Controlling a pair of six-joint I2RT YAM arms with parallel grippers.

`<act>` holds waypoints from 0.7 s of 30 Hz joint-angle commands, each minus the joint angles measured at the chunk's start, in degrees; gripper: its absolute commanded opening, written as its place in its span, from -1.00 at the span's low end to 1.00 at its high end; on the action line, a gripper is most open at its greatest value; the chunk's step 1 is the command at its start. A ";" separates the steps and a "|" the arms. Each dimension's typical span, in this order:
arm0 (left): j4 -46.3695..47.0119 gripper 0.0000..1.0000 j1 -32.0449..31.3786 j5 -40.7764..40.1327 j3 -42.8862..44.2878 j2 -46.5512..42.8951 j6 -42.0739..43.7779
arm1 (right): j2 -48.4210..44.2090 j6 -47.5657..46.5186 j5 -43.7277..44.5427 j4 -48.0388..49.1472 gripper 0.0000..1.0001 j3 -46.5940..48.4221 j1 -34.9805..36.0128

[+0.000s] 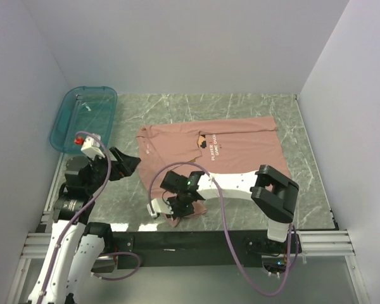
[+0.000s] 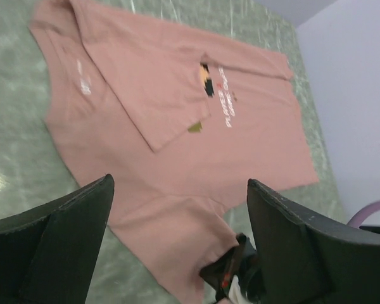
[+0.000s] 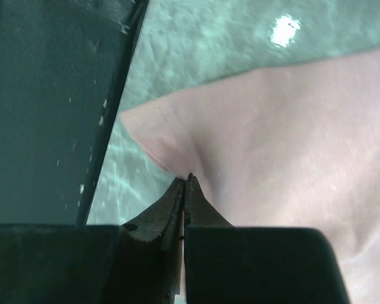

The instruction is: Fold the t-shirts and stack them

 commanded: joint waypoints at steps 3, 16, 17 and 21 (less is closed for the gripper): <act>8.38 0.76 0.25 8.51 -4.71 4.68 -9.21 | -3.81 -0.92 -10.76 -6.42 -1.00 4.55 -5.20; 17.67 0.46 -4.67 19.59 -10.16 11.37 -8.87 | -4.87 -2.95 -26.15 -11.35 -1.00 7.01 -17.68; 18.49 0.46 -5.46 19.16 -9.99 11.28 -8.26 | -4.78 -3.03 -26.94 -11.96 -1.00 7.10 -19.26; 18.24 0.49 -10.02 16.79 -5.08 12.69 0.51 | -4.34 -3.91 -30.98 -13.45 -1.00 8.07 -23.13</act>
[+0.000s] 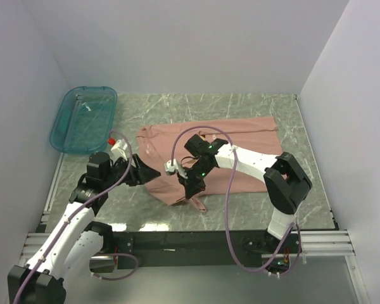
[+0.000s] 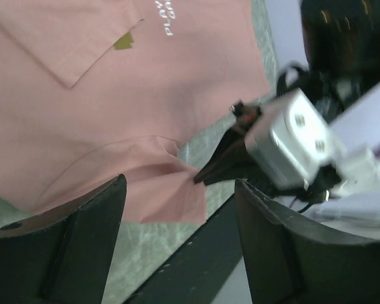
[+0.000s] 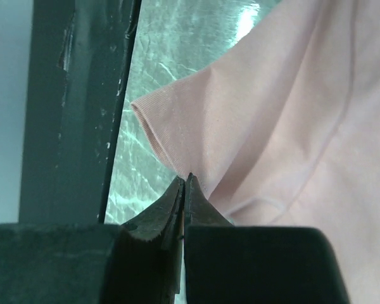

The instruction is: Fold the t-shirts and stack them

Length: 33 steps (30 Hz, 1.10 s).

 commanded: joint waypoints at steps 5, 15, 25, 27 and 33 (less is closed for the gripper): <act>4.46 0.54 -4.95 3.14 10.80 4.35 24.49 | -1.32 -1.69 -8.08 -3.43 -1.00 3.18 -4.66; 6.12 0.99 -11.37 -3.01 8.01 6.91 46.22 | -1.58 -0.19 -10.36 -2.73 -1.00 3.35 -7.83; 5.43 0.94 -24.82 -11.18 2.91 6.30 54.31 | -1.23 1.83 -11.59 -1.50 -1.00 3.44 -9.06; 5.69 0.93 -26.05 -13.29 2.55 5.68 54.48 | -1.23 1.92 -11.77 -1.50 -1.00 3.44 -9.32; 6.39 0.95 -26.40 -17.60 1.67 3.22 54.49 | -1.50 2.01 -11.86 -1.41 -1.00 3.26 -9.85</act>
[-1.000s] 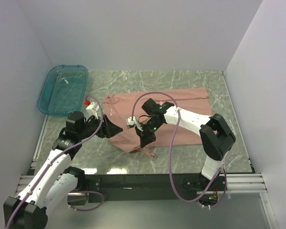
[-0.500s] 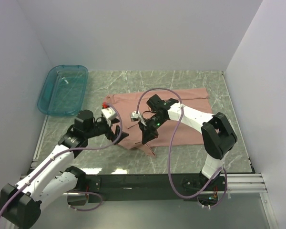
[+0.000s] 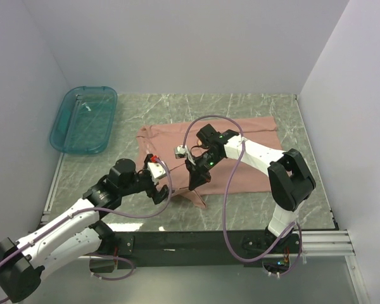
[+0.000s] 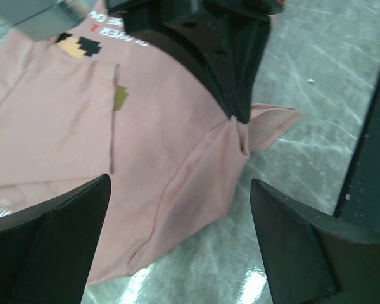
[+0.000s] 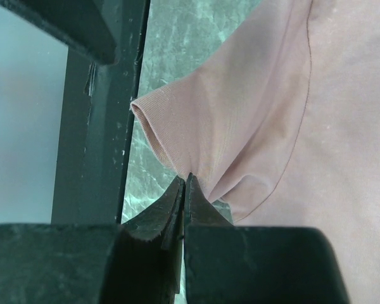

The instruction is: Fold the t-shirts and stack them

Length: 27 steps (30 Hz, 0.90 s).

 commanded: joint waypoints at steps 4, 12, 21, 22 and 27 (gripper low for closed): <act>1.98 0.99 -0.28 -5.63 -0.14 -2.73 0.78 | -1.67 0.37 -1.58 0.87 -1.00 1.97 -0.58; 1.72 0.95 -0.37 -1.51 -1.28 -3.35 4.46 | -1.59 0.81 -1.84 1.13 -1.00 1.97 -0.58; 1.63 0.86 -4.85 -0.18 -1.72 -2.29 11.23 | -0.80 0.98 -2.64 1.04 -1.00 2.06 -0.67; 1.71 0.86 -5.73 -0.45 -1.99 -2.64 11.94 | -0.88 0.98 -2.81 1.04 -1.00 2.06 -0.67; 2.42 0.84 -6.61 -0.63 -1.29 0.15 14.40 | -0.71 1.07 -2.99 0.87 -1.00 2.15 -0.67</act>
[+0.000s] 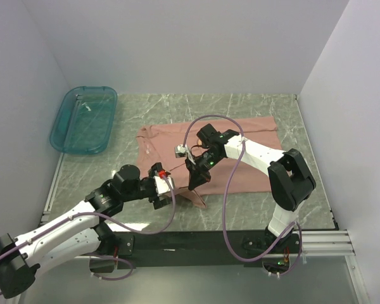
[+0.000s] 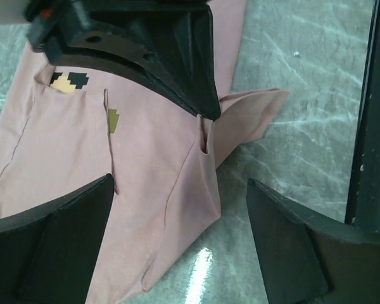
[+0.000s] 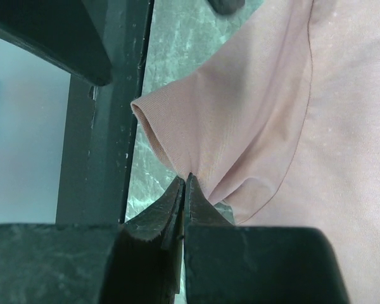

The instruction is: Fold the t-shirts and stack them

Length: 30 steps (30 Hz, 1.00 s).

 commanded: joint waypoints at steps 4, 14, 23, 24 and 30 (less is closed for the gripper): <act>1.74 0.75 -1.02 2.31 1.89 5.60 4.38 | -0.79 0.24 -2.31 0.58 -1.00 2.15 -0.41; 6.04 0.46 -2.08 2.57 3.82 10.00 3.50 | -0.71 0.15 -2.58 0.41 -1.00 2.24 -0.58; 7.72 0.19 -2.34 5.12 4.18 10.61 2.09 | -0.44 0.42 -2.58 0.50 -1.00 2.24 -0.67; 7.72 0.15 -2.34 5.65 4.26 11.05 2.09 | -0.36 0.42 -2.58 0.49 -1.00 2.33 -0.67; 7.19 -0.32 -2.78 6.00 5.23 13.07 2.36 | -0.35 0.33 -2.40 0.41 -1.00 2.24 -0.67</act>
